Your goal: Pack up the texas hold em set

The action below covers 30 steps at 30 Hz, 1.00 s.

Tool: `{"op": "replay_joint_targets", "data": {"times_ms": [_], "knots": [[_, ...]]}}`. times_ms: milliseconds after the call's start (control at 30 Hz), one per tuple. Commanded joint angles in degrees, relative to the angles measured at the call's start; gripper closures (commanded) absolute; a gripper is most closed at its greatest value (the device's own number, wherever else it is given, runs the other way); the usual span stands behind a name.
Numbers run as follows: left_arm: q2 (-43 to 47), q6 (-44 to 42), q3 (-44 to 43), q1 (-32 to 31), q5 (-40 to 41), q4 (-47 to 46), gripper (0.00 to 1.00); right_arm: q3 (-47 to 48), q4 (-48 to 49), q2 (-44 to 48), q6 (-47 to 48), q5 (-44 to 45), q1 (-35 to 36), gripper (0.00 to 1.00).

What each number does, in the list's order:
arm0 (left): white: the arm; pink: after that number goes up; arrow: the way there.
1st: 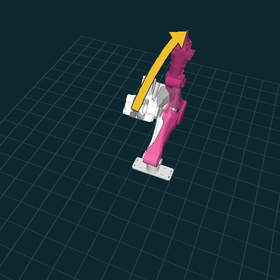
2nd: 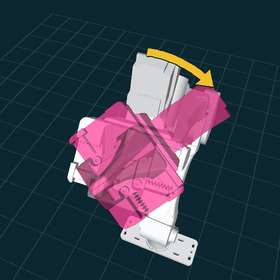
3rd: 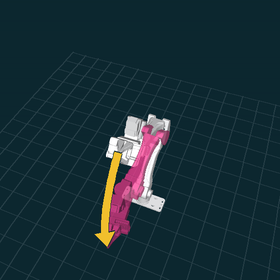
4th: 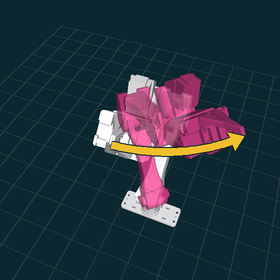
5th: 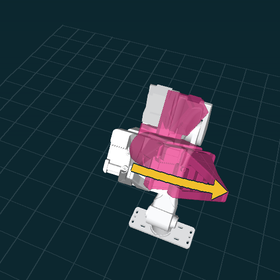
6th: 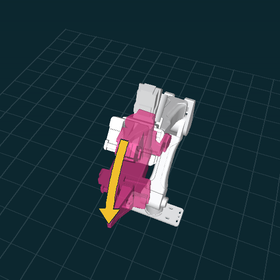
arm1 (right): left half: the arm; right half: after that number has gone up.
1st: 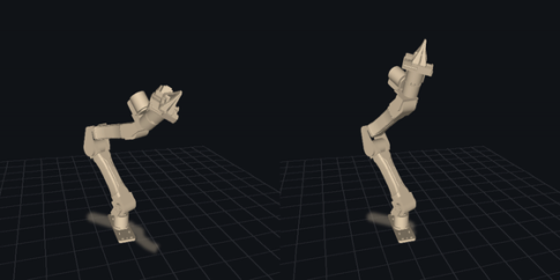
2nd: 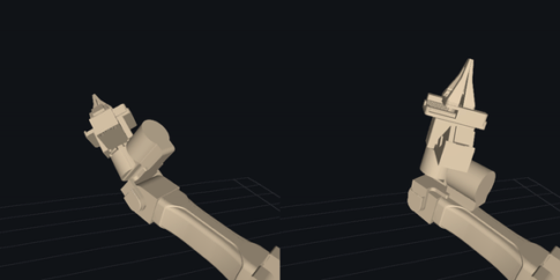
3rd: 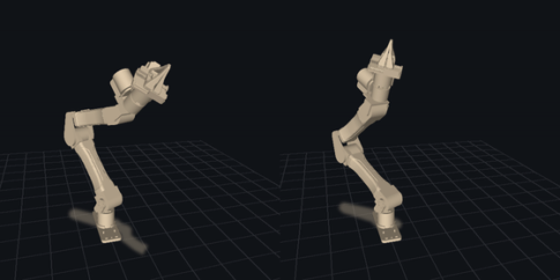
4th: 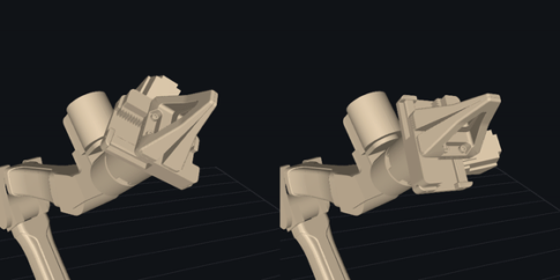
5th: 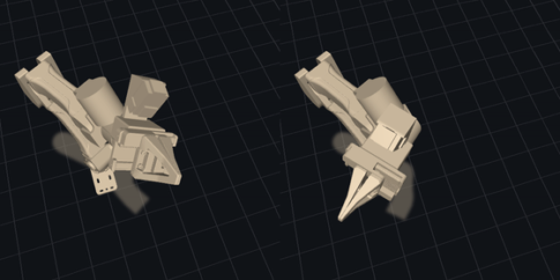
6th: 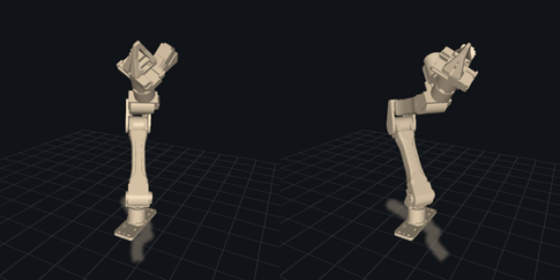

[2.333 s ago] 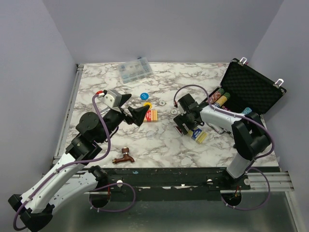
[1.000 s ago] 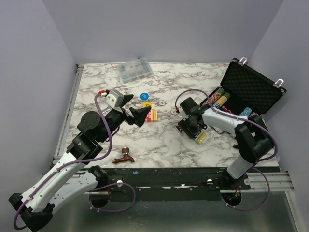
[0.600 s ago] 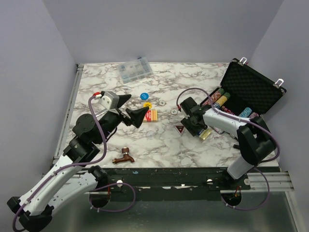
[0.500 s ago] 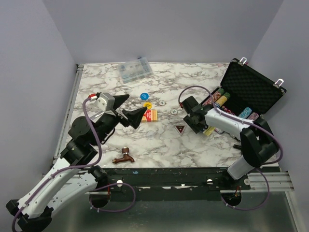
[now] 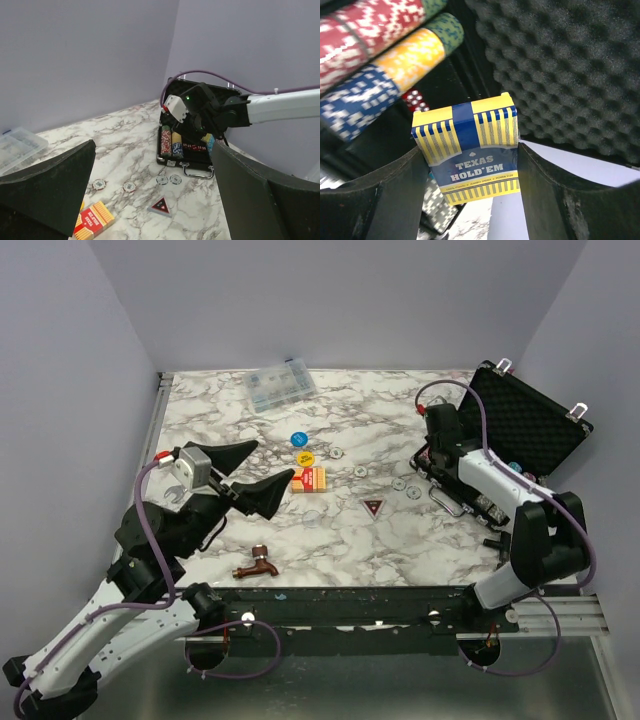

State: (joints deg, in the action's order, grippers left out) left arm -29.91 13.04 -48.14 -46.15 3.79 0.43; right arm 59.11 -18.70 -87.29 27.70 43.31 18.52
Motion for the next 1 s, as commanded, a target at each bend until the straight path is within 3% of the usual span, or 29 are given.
{"op": "replay_joint_targets", "data": {"times_ms": [0, 300, 633, 967], "knots": [[1.74, -2.30, -0.55, -3.28, 4.26, 0.76, 0.01, 2.46, 7.10, -3.97, 7.96, 0.60, -4.42, 0.66], [1.79, -4.38, -0.44, -8.15, 6.87, 0.92, 0.01, 4.80, 6.73, -8.80, 12.34, -9.85, -10.49, 0.66], [2.21, -8.01, 0.40, -11.93, 11.20, 0.19, 0.01, 6.01, 6.70, -12.51, 15.73, -11.89, -15.59, 0.62], [1.56, -9.69, 0.77, -13.26, 12.54, -0.15, 0.01, 7.83, 6.05, -16.31, 17.76, -11.62, -16.24, 0.59]]}}
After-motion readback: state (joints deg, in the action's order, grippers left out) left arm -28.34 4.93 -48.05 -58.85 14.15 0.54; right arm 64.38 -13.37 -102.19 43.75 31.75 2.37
